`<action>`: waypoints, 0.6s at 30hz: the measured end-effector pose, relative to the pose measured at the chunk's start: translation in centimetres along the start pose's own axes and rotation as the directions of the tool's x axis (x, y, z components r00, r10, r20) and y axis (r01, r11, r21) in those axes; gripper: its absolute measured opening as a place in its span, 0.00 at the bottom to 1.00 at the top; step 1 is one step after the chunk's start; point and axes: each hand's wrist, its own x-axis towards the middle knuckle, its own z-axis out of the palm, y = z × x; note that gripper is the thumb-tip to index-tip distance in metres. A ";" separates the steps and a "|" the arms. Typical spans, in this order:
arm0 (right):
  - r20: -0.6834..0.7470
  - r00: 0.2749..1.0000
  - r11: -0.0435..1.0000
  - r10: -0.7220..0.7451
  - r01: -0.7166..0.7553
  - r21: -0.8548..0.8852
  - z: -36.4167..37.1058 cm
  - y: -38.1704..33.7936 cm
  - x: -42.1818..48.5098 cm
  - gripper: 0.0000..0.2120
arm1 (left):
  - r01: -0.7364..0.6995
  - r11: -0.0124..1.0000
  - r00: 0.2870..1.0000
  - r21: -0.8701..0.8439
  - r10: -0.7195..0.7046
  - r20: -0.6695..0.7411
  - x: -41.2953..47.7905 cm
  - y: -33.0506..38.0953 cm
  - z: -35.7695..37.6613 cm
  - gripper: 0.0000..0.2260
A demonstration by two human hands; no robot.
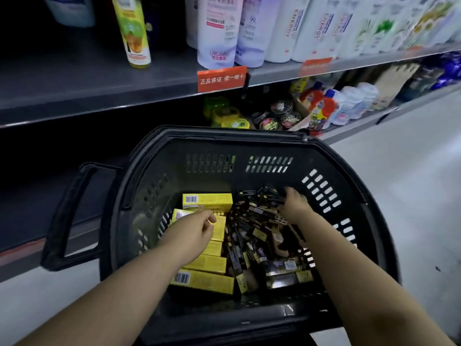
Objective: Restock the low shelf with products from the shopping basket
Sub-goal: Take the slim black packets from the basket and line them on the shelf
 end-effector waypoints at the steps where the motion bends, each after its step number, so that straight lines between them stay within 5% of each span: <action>1: 0.015 1.000 0.999 -0.010 0.011 -0.050 0.7 0.4 0.6 0.29 | 0.005 1.000 1.000 -0.013 -0.005 0.011 0.3 -0.4 0.2 0.07; 6: -0.137 0.989 0.924 -0.057 0.000 -0.383 2.4 0.0 1.2 0.22 | 0.017 0.992 0.999 -0.124 -0.020 -0.028 1.6 -1.5 0.2 0.06; 8: -0.122 0.991 0.926 -0.060 0.010 -0.378 1.8 -0.6 0.6 0.20 | 0.037 0.984 0.999 -0.172 -0.041 -0.017 1.3 -1.5 0.3 0.06; 12: 0.046 0.991 0.976 -0.125 0.115 0.186 -1.0 -3.3 -3.0 0.13 | 0.064 0.961 0.998 -0.269 -0.059 0.027 1.1 -1.0 0.3 0.07; 15: 0.117 0.962 0.777 -0.248 0.125 0.616 -1.8 -6.2 -7.7 0.14 | 0.090 0.894 0.993 -0.439 -0.049 0.103 1.1 -0.3 0.1 0.18; 18: 0.093 0.936 0.670 -0.340 0.172 0.722 -0.8 -8.8 -11.2 0.17 | 0.191 0.737 0.977 -0.649 -0.079 0.197 0.8 0.2 -0.2 0.25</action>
